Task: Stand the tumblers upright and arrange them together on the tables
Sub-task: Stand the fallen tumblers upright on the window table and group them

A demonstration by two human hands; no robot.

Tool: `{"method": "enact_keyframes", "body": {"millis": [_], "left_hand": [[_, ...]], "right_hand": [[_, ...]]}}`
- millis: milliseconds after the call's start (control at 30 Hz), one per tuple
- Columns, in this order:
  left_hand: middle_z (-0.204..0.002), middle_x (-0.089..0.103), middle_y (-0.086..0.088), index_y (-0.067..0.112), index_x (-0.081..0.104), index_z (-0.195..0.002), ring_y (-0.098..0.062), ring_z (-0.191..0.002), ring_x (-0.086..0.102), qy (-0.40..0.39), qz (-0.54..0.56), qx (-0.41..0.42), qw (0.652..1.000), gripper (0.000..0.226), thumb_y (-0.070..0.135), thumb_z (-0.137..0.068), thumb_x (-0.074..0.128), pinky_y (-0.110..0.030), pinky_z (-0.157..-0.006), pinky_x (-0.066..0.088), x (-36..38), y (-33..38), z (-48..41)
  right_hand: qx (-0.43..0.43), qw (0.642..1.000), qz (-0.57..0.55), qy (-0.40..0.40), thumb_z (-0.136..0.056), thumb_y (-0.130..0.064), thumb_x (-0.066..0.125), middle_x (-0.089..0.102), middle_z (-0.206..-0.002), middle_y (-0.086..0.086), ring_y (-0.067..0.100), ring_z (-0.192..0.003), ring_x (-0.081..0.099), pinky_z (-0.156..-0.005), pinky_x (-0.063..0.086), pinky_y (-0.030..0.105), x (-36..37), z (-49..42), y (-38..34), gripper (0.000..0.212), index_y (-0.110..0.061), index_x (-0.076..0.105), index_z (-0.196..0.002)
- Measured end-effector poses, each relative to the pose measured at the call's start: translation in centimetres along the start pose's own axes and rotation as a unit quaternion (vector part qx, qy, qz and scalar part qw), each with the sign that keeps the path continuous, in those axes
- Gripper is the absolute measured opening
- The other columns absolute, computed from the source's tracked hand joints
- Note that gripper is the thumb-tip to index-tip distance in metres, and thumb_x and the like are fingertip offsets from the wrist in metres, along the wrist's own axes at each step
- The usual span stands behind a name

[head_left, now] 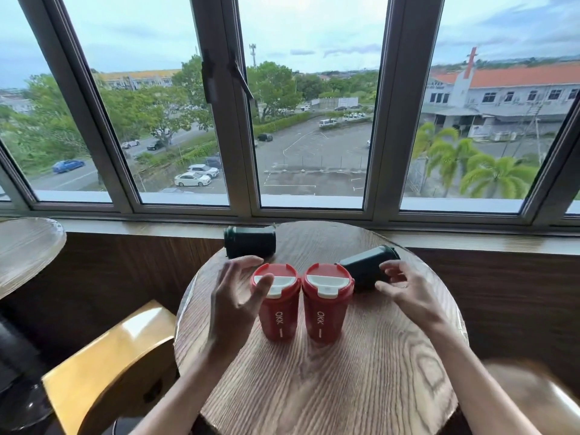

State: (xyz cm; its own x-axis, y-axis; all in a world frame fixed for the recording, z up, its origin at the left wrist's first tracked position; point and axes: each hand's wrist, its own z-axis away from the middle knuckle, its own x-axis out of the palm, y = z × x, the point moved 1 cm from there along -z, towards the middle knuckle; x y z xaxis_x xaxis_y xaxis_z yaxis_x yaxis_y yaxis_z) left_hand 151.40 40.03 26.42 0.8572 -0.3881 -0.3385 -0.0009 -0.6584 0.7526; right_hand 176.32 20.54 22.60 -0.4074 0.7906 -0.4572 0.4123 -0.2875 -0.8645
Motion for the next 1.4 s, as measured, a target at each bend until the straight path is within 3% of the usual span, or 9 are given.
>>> {"method": "enact_keyframes", "body": {"millis": [100,267,433,533,733,933,1167,1300,1400], "left_hand": [[-0.106,0.066,0.012,0.026,0.067,-0.101,-0.003,-0.104,0.058,-0.091,-0.097,0.128,0.983,0.031,0.050,-0.082,0.061,-0.023,-0.091,0.042,1.8,3.2,-1.4],[-0.112,0.065,0.014,0.029,0.068,-0.110,-0.007,-0.109,0.052,-0.211,-0.252,0.241,0.913,0.048,0.063,-0.076,0.063,-0.030,-0.103,0.034,4.7,4.4,-1.8],[-0.115,0.063,0.017,0.031,0.065,-0.113,-0.009,-0.109,0.057,-0.235,-0.267,0.213,0.910,0.046,0.054,-0.074,0.069,-0.035,-0.099,0.043,5.1,4.1,-1.5],[-0.113,0.064,0.017,0.031,0.066,-0.110,-0.007,-0.105,0.060,-0.221,-0.257,0.201,0.919,0.042,0.049,-0.072,0.074,-0.036,-0.093,0.047,5.2,3.9,-1.1],[-0.114,0.065,0.018,0.031,0.067,-0.112,-0.005,-0.103,0.059,-0.201,-0.256,0.189,0.926,0.043,0.046,-0.073,0.076,-0.029,-0.088,0.049,5.1,3.8,-0.6],[-0.115,0.065,0.018,0.031,0.066,-0.111,-0.006,-0.104,0.060,-0.196,-0.255,0.168,0.932,0.041,0.046,-0.074,0.075,-0.034,-0.088,0.051,5.2,3.8,-0.4],[-0.118,0.065,0.017,0.031,0.066,-0.115,-0.007,-0.107,0.059,-0.198,-0.259,0.162,0.931,0.043,0.048,-0.076,0.072,-0.036,-0.089,0.052,5.2,4.0,-0.3],[-0.121,0.064,0.016,0.030,0.065,-0.118,-0.007,-0.110,0.058,-0.207,-0.256,0.160,0.931,0.044,0.047,-0.077,0.071,-0.037,-0.091,0.051,5.0,4.1,-0.3],[-0.122,0.064,0.016,0.030,0.064,-0.119,-0.006,-0.110,0.057,-0.212,-0.257,0.164,0.929,0.044,0.046,-0.079,0.072,-0.035,-0.091,0.051,4.9,4.1,-0.4]], "right_hand": [[0.008,0.996,0.090,-0.001,-0.070,-0.021,0.082,0.050,-0.125,0.009,0.026,-0.119,0.047,-0.098,0.039,0.036,-1.8,-3.8,0.4,0.061,-0.024,0.055,-0.125],[0.018,0.954,0.219,-0.202,-0.039,-0.040,0.077,0.043,-0.141,0.009,0.027,-0.130,0.041,-0.111,0.035,0.043,-2.5,-8.4,0.8,0.110,-0.031,0.037,-0.142],[-0.025,0.930,0.259,-0.259,-0.044,-0.022,0.080,0.048,-0.128,-0.004,0.021,-0.120,0.048,-0.104,0.041,0.041,-2.5,-10.1,1.4,0.101,-0.031,0.040,-0.137],[-0.050,0.932,0.257,-0.250,-0.040,-0.034,0.079,0.050,-0.123,-0.008,0.018,-0.114,0.047,-0.101,0.041,0.039,-2.6,-10.0,1.8,0.100,-0.037,0.042,-0.133],[-0.068,0.947,0.099,-0.297,-0.053,-0.016,0.090,0.054,-0.124,0.003,0.022,-0.116,0.053,-0.094,0.048,0.033,-2.4,-9.7,0.6,0.089,-0.040,0.045,-0.125],[-0.175,0.920,0.202,-0.288,-0.044,-0.042,0.089,0.044,-0.129,-0.014,0.017,-0.122,0.044,-0.103,0.044,0.043,0.0,-10.3,-4.1,0.096,-0.048,0.039,-0.126],[-0.232,0.882,0.273,-0.307,-0.061,-0.035,0.087,0.035,-0.148,-0.009,0.020,-0.134,0.032,-0.100,0.023,0.025,3.4,-10.0,-8.7,0.096,-0.040,0.038,-0.143],[-0.211,0.879,0.257,-0.340,-0.064,-0.032,0.088,0.035,-0.147,-0.007,0.017,-0.135,0.032,-0.105,0.026,0.028,4.3,-10.1,-9.0,0.093,-0.043,0.039,-0.142],[-0.183,0.889,0.197,-0.370,-0.065,-0.014,0.088,0.048,-0.139,-0.003,0.014,-0.130,0.044,-0.097,0.033,0.008,4.4,-9.8,-9.1,0.094,-0.033,0.040,-0.143]]}}
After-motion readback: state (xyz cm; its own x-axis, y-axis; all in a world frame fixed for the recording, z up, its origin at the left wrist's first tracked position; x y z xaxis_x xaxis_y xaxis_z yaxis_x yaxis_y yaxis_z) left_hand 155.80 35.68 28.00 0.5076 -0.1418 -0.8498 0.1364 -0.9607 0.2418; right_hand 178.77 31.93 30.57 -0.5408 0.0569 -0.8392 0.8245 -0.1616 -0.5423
